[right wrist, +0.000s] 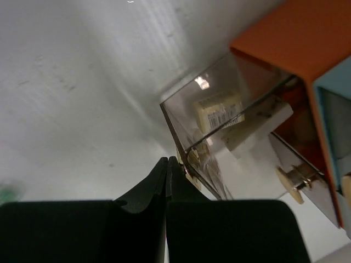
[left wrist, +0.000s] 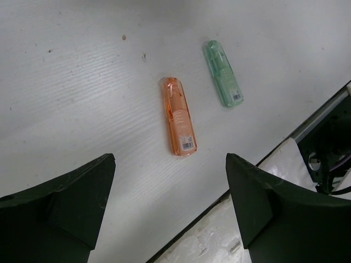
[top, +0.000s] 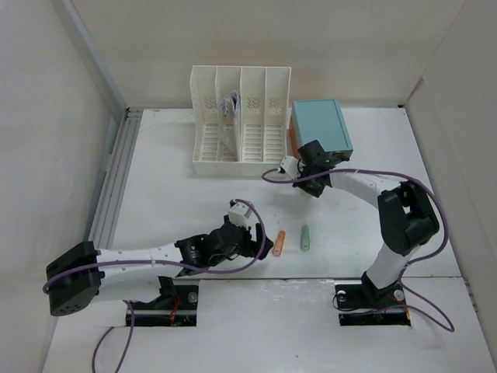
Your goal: Organize the desk
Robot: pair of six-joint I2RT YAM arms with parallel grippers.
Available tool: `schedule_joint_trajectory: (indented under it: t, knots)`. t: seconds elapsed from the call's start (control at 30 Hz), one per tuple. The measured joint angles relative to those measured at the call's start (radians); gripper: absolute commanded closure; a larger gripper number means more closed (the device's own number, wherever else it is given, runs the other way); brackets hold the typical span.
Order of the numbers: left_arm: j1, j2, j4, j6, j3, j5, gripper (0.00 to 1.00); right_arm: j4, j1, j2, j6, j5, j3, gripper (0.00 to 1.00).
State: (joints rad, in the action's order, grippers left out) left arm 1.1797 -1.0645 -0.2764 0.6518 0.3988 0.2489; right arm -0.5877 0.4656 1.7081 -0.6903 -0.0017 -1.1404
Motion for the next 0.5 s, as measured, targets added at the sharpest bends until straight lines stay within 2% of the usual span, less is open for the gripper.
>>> schedule_joint_trajectory:
  t: [0.27, 0.5]
  knots:
    - [0.019, 0.058, -0.006, 0.024, -0.02, 0.011, 0.19, 0.145, 0.014, 0.083, 0.071, 0.26, -0.054, 1.0]
    - [0.037, 0.066, -0.011, 0.041, -0.048, 0.018, 0.19, 0.236, 0.042, 0.114, 0.06, 0.412, -0.076, 1.0]
